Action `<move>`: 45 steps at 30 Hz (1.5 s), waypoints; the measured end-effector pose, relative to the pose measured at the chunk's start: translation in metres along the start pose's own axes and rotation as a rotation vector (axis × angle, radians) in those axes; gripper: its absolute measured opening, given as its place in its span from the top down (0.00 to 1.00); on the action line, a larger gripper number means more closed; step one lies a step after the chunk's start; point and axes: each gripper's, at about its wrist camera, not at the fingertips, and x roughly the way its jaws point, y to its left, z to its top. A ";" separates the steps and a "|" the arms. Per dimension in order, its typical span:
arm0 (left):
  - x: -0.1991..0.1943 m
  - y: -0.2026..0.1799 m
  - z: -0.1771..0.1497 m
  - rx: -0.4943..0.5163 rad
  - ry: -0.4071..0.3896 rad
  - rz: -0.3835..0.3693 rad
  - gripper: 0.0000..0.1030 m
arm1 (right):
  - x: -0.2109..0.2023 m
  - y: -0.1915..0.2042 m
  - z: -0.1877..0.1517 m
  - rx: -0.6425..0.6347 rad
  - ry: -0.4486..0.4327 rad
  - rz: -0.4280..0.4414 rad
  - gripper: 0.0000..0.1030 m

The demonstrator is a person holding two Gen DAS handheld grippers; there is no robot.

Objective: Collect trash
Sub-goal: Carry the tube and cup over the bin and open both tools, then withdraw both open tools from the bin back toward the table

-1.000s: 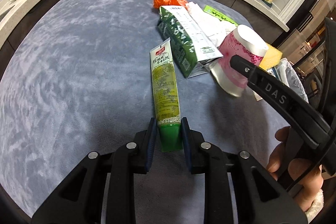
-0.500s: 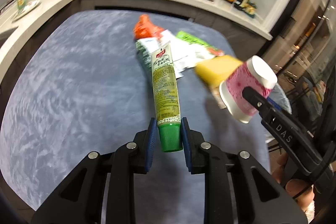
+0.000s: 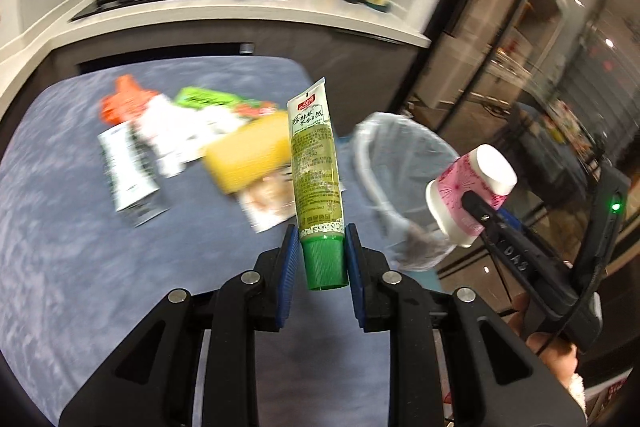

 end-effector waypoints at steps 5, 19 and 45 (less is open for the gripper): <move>0.036 -0.048 0.015 0.070 0.033 -0.064 0.78 | 0.014 -0.028 0.009 0.011 0.002 -0.036 0.64; 0.126 -0.118 0.038 0.172 0.096 -0.099 0.78 | 0.061 -0.069 0.012 0.046 0.048 -0.064 0.64; 0.123 -0.117 0.041 0.169 0.048 -0.021 0.70 | 0.046 -0.063 0.013 0.072 0.021 -0.057 0.52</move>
